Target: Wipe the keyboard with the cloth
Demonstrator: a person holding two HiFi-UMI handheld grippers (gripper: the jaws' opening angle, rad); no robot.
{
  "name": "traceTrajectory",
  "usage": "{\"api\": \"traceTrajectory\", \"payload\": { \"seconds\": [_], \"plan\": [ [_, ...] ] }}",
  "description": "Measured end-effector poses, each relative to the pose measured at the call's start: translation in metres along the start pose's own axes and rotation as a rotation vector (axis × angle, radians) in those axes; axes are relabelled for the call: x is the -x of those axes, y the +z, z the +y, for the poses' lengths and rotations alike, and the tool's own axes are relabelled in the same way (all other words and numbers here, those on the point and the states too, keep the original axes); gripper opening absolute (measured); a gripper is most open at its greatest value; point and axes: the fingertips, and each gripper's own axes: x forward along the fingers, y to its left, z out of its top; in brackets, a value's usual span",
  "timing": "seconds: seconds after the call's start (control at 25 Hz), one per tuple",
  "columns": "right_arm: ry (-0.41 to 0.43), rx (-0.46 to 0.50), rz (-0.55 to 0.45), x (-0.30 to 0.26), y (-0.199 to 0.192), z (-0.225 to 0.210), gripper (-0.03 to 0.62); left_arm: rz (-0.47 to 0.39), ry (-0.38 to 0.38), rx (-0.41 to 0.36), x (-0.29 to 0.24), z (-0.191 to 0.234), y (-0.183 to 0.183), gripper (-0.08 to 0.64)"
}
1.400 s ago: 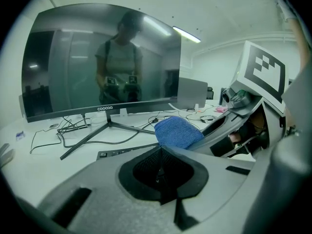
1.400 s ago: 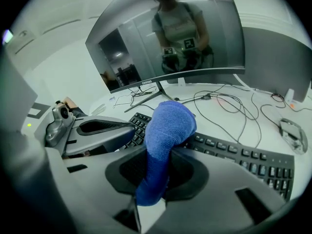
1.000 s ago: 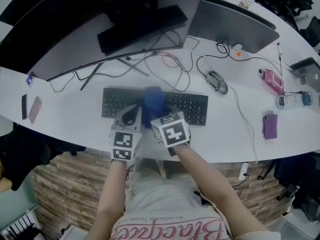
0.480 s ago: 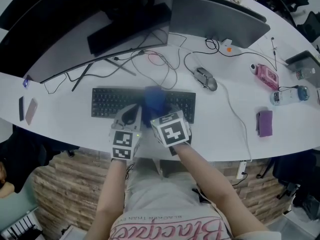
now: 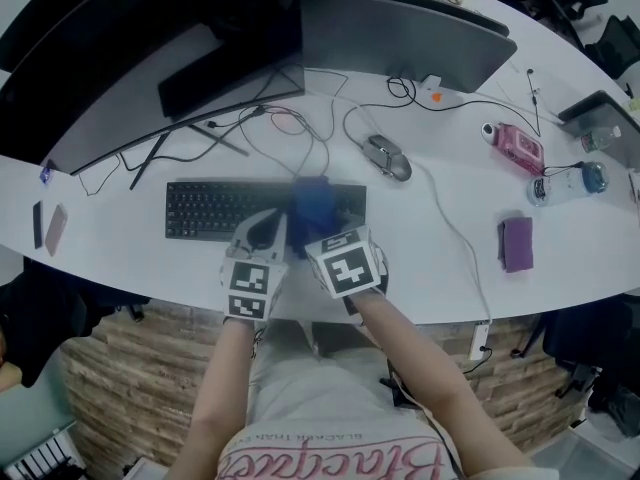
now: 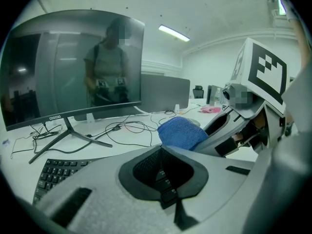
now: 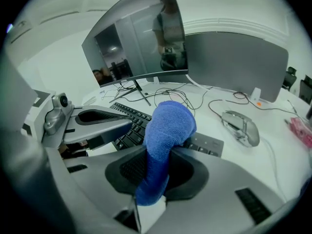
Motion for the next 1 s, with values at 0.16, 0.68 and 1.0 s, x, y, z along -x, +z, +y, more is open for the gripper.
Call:
{"api": "traceTrajectory", "payload": {
  "seconds": [0.16,0.68,1.0],
  "plan": [
    [-0.010,0.005,-0.003,0.010,-0.007,-0.017,0.089,-0.002,-0.013,-0.005,-0.007,-0.015,0.003,0.005],
    [-0.092,-0.018,-0.010,0.043,-0.030,-0.069,0.089,-0.017,-0.065,-0.036,-0.028,-0.058,0.018,0.005],
    [-0.184,-0.003,0.004,0.065,-0.046,-0.100,0.089,-0.031,-0.084,-0.056,-0.027,-0.076,0.027,0.005]
  ]
}}
